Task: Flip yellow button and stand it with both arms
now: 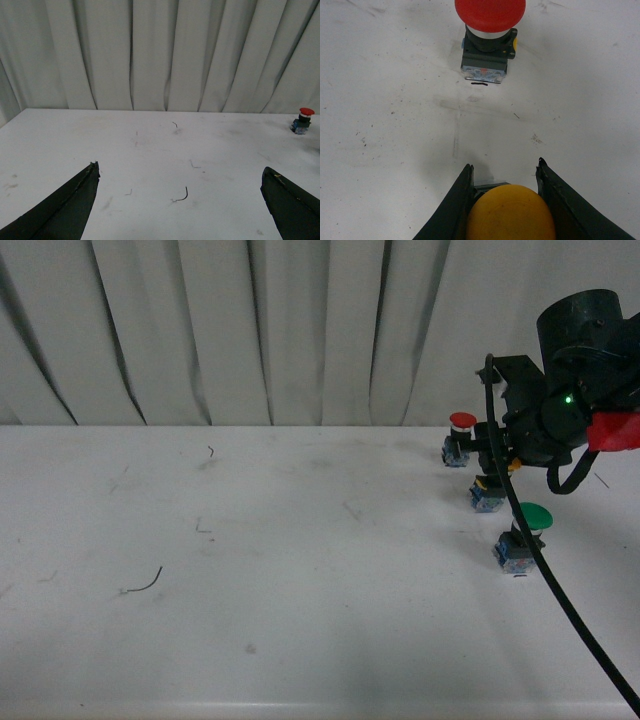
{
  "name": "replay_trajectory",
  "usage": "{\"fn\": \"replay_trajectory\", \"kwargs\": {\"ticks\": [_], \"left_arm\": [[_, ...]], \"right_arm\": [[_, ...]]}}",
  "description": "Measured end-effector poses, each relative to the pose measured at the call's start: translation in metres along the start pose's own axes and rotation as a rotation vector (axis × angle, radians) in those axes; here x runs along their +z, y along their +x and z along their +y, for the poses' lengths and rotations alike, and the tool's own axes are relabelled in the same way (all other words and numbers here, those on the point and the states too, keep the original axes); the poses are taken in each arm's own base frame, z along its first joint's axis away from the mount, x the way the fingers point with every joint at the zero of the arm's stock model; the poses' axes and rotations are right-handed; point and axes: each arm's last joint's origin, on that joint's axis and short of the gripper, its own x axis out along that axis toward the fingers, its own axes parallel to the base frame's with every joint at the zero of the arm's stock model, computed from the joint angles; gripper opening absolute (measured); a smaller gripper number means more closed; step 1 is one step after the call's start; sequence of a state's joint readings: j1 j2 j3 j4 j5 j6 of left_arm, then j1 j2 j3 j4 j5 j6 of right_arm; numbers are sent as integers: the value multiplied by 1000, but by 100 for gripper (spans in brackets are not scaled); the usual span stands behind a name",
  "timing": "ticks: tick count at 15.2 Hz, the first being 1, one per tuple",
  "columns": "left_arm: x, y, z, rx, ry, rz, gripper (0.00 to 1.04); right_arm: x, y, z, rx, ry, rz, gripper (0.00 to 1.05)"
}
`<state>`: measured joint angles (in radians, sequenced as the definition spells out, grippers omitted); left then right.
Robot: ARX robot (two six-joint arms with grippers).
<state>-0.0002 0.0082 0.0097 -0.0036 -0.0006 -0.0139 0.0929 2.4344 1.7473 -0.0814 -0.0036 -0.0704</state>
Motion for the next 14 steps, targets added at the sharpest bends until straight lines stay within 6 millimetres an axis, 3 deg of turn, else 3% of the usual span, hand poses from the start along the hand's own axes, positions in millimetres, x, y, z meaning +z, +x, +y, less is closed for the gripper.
{"fn": "replay_trajectory", "kwargs": {"ticks": [14], "left_arm": [[0,0,0,0,0,0,98]], "right_arm": [[-1,5,13,-87,-21,-14,35]]}}
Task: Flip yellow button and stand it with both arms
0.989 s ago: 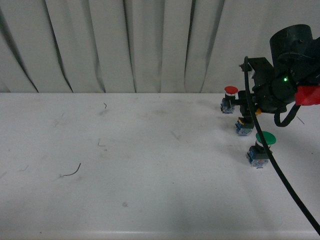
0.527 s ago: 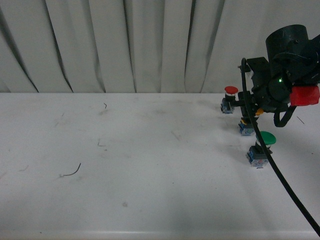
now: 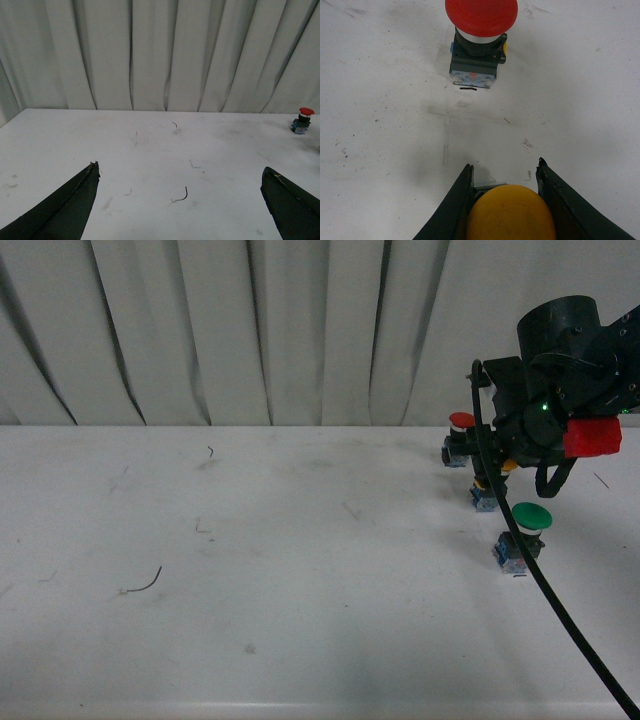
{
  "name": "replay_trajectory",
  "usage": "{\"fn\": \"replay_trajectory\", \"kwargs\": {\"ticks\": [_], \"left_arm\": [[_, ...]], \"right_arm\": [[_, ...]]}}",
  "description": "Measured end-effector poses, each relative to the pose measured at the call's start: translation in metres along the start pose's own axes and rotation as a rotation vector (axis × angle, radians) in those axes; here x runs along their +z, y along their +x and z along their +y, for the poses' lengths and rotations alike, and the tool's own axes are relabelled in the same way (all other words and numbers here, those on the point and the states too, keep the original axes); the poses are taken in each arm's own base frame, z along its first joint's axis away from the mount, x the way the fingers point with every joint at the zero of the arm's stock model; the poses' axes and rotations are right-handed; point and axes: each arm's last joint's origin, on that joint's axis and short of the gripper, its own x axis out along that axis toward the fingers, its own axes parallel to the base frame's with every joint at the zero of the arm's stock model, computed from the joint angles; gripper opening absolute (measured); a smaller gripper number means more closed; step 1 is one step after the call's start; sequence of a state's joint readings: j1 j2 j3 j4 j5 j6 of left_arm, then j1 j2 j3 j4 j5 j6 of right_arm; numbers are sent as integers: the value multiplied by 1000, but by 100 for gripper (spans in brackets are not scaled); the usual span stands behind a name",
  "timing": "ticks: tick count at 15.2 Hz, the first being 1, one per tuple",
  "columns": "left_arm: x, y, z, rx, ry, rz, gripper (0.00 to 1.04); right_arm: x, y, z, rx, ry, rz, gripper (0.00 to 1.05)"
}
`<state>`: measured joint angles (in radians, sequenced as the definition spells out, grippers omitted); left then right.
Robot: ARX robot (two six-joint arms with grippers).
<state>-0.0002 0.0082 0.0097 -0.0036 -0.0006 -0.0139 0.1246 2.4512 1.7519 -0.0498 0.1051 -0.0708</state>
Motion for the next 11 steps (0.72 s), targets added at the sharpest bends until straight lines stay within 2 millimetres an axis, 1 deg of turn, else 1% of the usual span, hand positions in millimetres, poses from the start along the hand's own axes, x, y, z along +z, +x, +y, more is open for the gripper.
{"fn": "replay_trajectory", "kwargs": {"ticks": [3,4,8,9,10,11], "left_arm": [[0,0,0,0,0,0,98],[0,0,0,0,0,0,98],[0,0,0,0,0,0,98],[0,0,0,0,0,0,98],[0,0,0,0,0,0,98],[0,0,0,0,0,0,98]], "right_arm": [[0,0,0,0,3,0,37],[0,0,0,0,7,1,50],[-1,0,0,2,15,2,94],[-1,0,0,5,20,2,100],[0,0,0,8,22,0,97],[1,0,0,12,27,-3,98]]}}
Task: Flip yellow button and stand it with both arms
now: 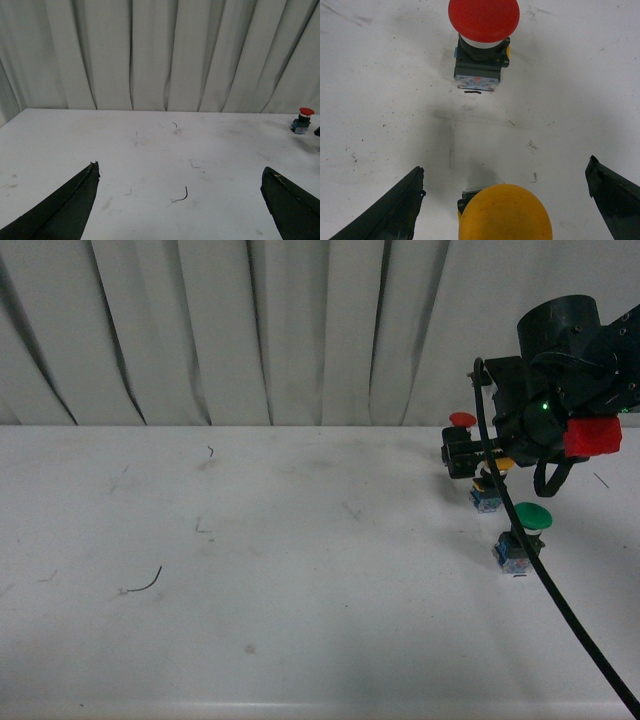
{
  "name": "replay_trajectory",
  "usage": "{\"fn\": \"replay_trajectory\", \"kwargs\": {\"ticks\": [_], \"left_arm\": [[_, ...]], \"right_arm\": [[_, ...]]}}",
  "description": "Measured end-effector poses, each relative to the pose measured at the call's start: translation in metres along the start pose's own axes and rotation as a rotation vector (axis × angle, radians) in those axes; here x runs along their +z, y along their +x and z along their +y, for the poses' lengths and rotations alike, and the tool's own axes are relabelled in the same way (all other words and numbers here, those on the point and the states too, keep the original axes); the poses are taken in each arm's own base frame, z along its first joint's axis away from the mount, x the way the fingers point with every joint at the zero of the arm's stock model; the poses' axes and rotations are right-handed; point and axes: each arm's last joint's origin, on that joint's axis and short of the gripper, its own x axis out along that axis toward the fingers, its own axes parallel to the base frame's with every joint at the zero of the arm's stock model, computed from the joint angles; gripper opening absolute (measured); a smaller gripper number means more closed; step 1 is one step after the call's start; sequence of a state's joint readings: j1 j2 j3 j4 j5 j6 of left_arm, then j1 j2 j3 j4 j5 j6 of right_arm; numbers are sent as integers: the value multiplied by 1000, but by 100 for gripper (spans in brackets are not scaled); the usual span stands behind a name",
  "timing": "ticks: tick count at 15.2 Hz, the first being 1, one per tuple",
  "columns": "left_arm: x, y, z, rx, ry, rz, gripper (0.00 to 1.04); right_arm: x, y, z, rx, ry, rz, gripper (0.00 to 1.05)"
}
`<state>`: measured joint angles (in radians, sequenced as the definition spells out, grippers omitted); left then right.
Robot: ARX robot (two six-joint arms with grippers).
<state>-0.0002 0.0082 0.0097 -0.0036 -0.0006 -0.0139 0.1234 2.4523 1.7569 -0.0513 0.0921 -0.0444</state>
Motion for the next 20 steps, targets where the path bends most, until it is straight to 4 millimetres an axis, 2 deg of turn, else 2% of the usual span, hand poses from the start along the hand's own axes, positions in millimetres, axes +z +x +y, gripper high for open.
{"fn": "replay_trajectory", "kwargs": {"ticks": [3,5,7,8,10,11,12,13,14,15,16,18,19,20], "left_arm": [[0,0,0,0,0,0,98],[0,0,0,0,0,0,98],[0,0,0,0,0,0,98],[0,0,0,0,0,0,98],[0,0,0,0,0,0,98],[0,0,0,0,0,0,98],[0,0,0,0,0,0,98],[0,0,0,0,0,0,98],[0,0,0,0,0,0,98],[0,0,0,0,0,0,98],[0,0,0,0,0,0,98],[0,0,0,0,0,0,98],[0,0,0,0,0,0,98],[0,0,0,0,0,0,98]], "right_arm": [[3,-2,0,40,48,-17,98],[11,-20,-8,75,97,-81,98],[28,-60,-27,90,152,-225,98],[33,-87,-41,107,188,-314,98],[28,-143,-62,181,277,-473,98],[20,-176,-67,204,309,-584,96],[5,-214,-67,70,280,-719,84],[-16,-248,-62,9,226,-749,73],[-49,-282,-57,-21,175,-732,60],[-83,-304,-51,-28,150,-734,47],[-105,-314,-49,-36,143,-749,34],[-132,-317,-45,-43,132,-741,8],[-144,-318,-44,-44,129,-732,2],[-151,-320,-43,-45,128,-738,2]]}}
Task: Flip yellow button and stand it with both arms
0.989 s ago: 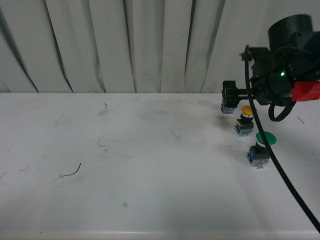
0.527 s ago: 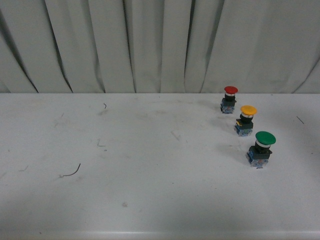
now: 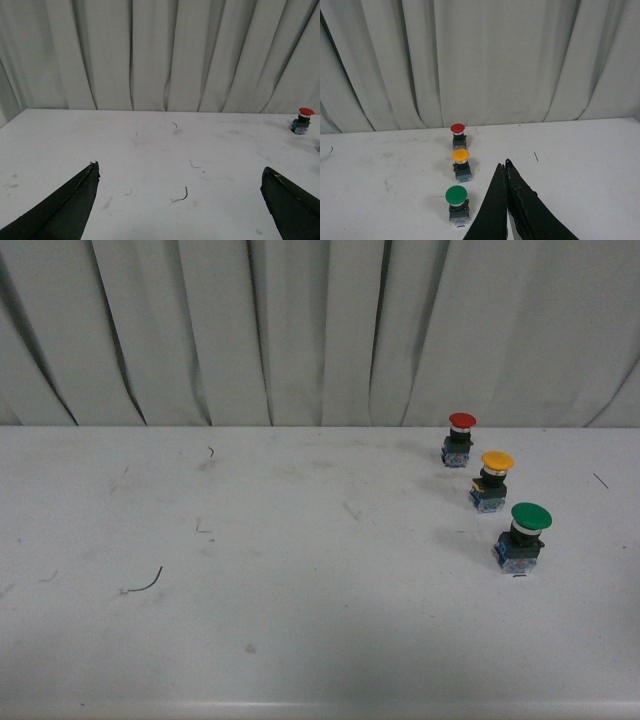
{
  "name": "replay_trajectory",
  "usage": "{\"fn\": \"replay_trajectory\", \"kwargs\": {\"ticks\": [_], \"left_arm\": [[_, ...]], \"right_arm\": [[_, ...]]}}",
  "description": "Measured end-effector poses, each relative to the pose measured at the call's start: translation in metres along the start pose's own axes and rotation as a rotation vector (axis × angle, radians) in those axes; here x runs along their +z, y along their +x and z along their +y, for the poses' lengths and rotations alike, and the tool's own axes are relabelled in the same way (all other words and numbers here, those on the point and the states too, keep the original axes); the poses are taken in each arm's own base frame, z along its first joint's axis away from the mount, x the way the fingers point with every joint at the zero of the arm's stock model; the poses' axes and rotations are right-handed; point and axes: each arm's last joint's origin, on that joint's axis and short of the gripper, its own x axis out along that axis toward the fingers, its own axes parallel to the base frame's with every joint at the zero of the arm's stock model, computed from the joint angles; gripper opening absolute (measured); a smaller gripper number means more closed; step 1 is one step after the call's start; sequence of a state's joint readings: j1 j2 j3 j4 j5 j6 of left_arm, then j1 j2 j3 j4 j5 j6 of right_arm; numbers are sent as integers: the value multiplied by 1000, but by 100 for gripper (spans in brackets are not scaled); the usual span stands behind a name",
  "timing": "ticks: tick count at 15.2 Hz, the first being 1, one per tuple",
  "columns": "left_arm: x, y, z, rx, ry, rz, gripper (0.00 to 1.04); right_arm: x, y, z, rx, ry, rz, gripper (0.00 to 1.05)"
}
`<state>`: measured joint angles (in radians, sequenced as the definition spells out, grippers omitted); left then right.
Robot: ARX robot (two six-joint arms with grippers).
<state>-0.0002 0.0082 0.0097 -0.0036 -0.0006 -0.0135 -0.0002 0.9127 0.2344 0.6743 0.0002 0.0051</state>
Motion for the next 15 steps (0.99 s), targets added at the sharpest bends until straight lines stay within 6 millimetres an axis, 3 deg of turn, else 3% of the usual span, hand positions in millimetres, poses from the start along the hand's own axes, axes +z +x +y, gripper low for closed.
{"fn": "replay_trajectory", "kwargs": {"ticks": [1,2,12,15], "left_arm": [[0,0,0,0,0,0,98],[0,0,0,0,0,0,98],[0,0,0,0,0,0,98],[0,0,0,0,0,0,98]], "right_arm": [[-14,-21,0,0,0,3,2],[-18,-27,0,0,0,3,2],[-38,-54,0,0,0,2,2],[-34,-61,0,0,0,-21,2]]}}
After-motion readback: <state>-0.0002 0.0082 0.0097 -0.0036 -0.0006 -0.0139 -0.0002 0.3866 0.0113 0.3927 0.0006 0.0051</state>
